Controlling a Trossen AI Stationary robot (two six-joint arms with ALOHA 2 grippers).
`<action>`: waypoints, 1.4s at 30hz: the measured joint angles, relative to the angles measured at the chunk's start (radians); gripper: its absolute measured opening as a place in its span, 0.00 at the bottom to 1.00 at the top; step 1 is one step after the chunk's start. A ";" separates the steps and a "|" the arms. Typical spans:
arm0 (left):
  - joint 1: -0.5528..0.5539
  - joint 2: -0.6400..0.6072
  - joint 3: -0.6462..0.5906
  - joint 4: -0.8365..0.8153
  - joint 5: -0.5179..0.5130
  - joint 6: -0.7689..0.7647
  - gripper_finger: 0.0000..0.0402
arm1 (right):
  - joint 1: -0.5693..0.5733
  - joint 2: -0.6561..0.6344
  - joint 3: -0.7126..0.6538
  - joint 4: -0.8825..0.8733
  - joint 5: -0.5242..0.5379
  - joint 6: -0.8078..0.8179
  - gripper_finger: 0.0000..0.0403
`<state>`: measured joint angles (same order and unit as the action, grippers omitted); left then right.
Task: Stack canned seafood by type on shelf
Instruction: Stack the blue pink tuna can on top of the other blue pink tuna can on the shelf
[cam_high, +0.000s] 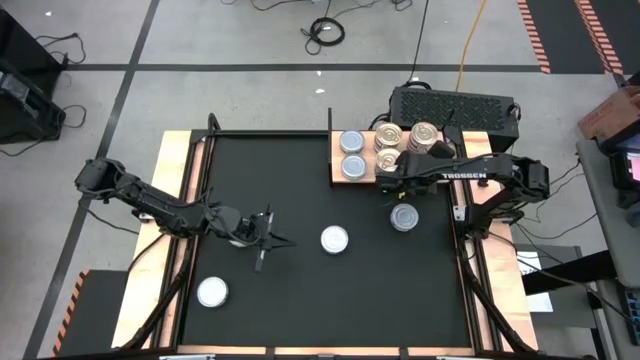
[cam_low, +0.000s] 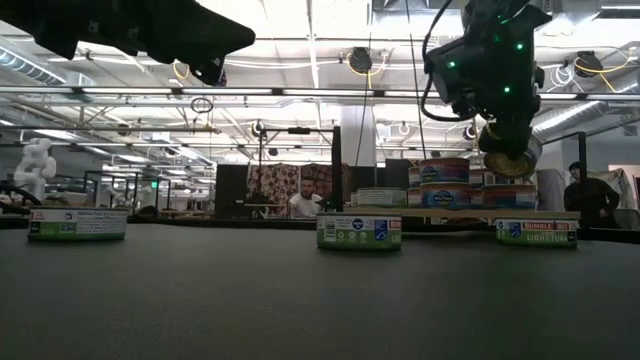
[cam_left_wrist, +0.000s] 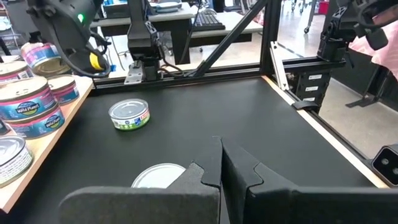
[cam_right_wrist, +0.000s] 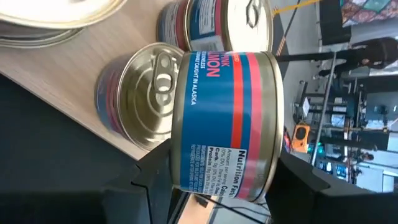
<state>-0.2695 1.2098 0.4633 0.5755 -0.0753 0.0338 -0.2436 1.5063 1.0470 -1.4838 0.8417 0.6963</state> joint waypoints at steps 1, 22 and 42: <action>0.000 0.000 0.000 -0.003 0.000 0.000 0.00 | -0.001 -0.001 0.000 0.014 0.002 -0.014 0.48; 0.000 0.000 0.000 -0.019 0.000 0.000 0.00 | -0.118 0.020 0.000 0.121 -0.013 -0.195 0.51; 0.000 0.000 0.000 -0.024 0.000 0.003 0.00 | -0.121 0.120 0.002 0.093 -0.081 -0.245 0.57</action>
<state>-0.2695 1.2098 0.4633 0.5510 -0.0750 0.0365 -0.3645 1.6264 1.0485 -1.3911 0.7603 0.4518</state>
